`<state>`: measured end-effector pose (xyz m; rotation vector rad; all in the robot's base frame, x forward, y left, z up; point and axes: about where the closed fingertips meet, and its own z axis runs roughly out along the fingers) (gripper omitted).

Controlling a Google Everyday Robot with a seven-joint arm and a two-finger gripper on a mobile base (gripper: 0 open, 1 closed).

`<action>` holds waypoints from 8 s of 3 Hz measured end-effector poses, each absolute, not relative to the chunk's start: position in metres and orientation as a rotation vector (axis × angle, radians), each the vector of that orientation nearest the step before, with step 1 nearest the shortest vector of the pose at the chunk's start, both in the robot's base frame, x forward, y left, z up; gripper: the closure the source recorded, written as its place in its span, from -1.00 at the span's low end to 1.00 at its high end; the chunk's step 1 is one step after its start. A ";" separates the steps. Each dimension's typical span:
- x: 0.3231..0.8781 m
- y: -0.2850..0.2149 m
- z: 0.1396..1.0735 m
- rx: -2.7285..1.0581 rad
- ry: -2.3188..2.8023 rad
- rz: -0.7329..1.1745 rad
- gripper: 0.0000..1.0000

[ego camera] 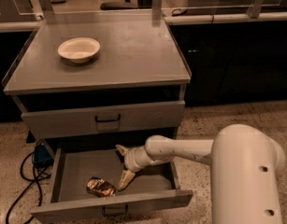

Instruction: Pick orange can from middle drawer and place on counter

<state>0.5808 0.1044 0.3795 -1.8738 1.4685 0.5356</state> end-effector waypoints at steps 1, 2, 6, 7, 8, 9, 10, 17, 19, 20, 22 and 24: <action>0.590 0.102 0.351 -1.831 1.506 0.564 -1.00; 0.586 0.102 0.358 -1.859 1.511 0.583 -1.00; 0.549 0.142 0.364 -1.931 1.441 0.569 -1.00; 0.549 0.142 0.364 -1.931 1.441 0.570 -1.00; 0.527 0.154 0.366 -1.953 1.463 0.605 -1.00; 0.499 0.166 0.371 -1.967 1.485 0.668 -1.00; 0.502 0.180 0.367 -2.011 1.457 0.662 -1.00; 0.495 0.204 0.350 -2.305 1.256 0.678 -1.00; 0.491 0.203 0.348 -2.349 1.197 0.711 -1.00; 0.491 0.203 0.348 -2.349 1.197 0.711 -0.62; 0.491 0.204 0.348 -2.349 1.197 0.711 0.31; 0.488 0.203 0.355 -2.337 1.223 0.689 1.00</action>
Offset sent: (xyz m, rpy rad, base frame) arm 0.0002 -0.0073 -0.0125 -0.0180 0.0781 0.0115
